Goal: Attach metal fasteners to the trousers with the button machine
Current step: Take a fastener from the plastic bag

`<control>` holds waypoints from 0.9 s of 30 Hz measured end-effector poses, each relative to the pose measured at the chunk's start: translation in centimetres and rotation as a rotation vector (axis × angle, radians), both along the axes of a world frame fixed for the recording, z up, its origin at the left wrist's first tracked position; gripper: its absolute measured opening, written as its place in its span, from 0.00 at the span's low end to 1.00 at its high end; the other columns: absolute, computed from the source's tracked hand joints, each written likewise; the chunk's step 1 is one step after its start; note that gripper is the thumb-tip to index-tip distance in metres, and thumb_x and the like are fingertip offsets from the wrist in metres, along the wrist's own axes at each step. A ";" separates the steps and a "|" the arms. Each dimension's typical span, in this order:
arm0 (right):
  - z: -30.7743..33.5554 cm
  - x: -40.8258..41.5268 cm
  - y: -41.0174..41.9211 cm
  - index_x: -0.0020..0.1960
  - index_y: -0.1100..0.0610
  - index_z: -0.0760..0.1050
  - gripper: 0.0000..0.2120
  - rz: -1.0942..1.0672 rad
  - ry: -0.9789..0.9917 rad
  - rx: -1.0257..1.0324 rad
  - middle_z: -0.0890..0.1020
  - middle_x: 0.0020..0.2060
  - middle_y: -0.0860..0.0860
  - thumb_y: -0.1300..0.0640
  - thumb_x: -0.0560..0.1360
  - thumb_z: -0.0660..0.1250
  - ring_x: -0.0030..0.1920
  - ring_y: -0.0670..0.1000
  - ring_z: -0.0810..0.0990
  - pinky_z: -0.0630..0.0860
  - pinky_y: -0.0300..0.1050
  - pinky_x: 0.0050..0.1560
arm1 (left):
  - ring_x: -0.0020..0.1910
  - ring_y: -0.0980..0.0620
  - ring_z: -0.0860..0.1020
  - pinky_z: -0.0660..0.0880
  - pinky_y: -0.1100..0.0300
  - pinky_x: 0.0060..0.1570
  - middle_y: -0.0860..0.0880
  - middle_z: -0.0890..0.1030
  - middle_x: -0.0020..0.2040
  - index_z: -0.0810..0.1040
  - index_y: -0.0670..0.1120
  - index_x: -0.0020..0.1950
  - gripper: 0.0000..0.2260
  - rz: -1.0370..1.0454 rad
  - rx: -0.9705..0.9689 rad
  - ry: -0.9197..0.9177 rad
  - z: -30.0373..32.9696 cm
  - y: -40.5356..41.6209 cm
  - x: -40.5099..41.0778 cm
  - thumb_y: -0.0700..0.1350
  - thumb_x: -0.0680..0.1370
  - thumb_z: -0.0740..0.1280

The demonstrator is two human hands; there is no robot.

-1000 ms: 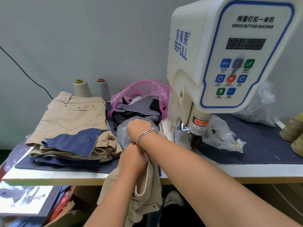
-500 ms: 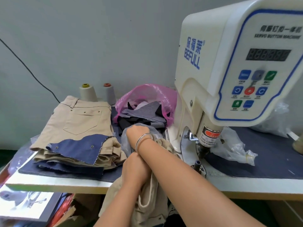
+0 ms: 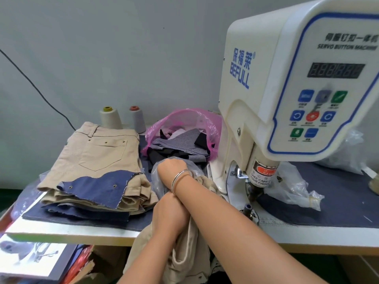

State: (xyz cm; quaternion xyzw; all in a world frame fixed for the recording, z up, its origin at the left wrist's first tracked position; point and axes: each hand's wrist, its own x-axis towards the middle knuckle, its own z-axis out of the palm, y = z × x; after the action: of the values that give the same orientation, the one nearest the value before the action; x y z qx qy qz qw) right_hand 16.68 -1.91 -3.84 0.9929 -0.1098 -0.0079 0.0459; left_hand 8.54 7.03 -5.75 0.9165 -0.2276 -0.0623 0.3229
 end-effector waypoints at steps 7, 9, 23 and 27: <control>-0.1 -0.4 -0.4 0.58 0.58 0.78 0.13 0.011 -0.069 -0.024 0.81 0.55 0.53 0.64 0.76 0.61 0.57 0.56 0.79 0.73 0.46 0.46 | 0.38 0.47 0.72 0.65 0.58 0.38 0.49 0.75 0.39 0.64 0.52 0.35 0.11 -0.002 -0.017 0.030 -0.2 -0.2 0.3 0.45 0.77 0.61; -0.2 -0.5 -0.5 0.59 0.58 0.77 0.13 -0.017 -0.066 -0.013 0.81 0.56 0.53 0.64 0.76 0.61 0.57 0.55 0.79 0.75 0.47 0.50 | 0.38 0.47 0.71 0.65 0.58 0.38 0.52 0.72 0.36 0.66 0.52 0.36 0.10 -0.005 -0.021 0.035 -0.3 -0.2 0.4 0.46 0.77 0.61; 0.2 -1.1 -0.5 0.59 0.59 0.76 0.14 0.066 -0.125 -0.073 0.81 0.55 0.53 0.65 0.77 0.59 0.56 0.56 0.80 0.71 0.46 0.45 | 0.47 0.42 0.78 0.66 0.56 0.39 0.46 0.80 0.47 0.71 0.48 0.42 0.04 -0.024 -0.010 -0.054 -0.7 -0.3 0.4 0.46 0.76 0.61; 0.4 -0.7 -0.5 0.61 0.60 0.76 0.14 -0.017 -0.023 0.033 0.80 0.57 0.55 0.65 0.76 0.62 0.58 0.57 0.79 0.72 0.48 0.47 | 0.46 0.41 0.78 0.64 0.56 0.37 0.44 0.80 0.47 0.70 0.48 0.39 0.05 -0.065 0.001 -0.098 -0.9 -0.4 0.6 0.44 0.75 0.61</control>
State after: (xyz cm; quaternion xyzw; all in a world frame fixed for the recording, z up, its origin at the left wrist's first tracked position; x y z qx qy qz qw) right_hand 15.99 -2.46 -3.44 0.9925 -0.1185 0.0014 0.0284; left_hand 9.17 6.65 -6.66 0.9108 -0.2728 -0.0277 0.3085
